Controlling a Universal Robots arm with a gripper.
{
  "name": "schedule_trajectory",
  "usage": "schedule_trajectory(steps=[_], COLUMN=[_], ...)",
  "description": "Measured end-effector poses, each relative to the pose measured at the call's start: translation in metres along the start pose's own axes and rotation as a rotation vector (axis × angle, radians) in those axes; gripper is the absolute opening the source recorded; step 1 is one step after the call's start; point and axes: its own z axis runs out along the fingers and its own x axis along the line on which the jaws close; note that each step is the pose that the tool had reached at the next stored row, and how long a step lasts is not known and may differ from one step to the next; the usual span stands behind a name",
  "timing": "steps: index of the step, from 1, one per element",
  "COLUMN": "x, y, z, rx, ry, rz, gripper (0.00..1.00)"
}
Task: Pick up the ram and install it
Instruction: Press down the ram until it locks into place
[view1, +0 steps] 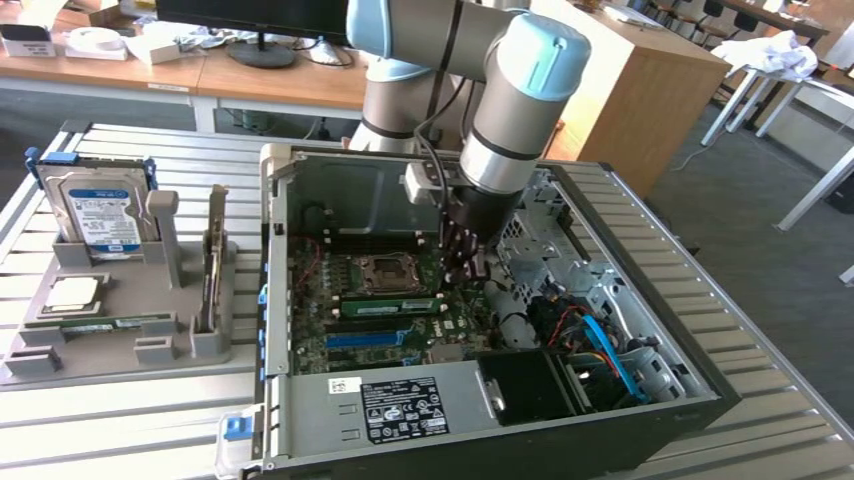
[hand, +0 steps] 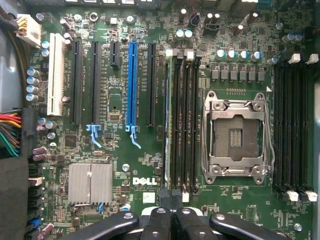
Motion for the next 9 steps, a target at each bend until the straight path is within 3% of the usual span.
schedule_trajectory(steps=[9], x=[0.0002], y=[-0.0002], z=[0.0051], rx=[-0.0001], ry=[0.0001], rz=[0.0], gripper=[0.1])
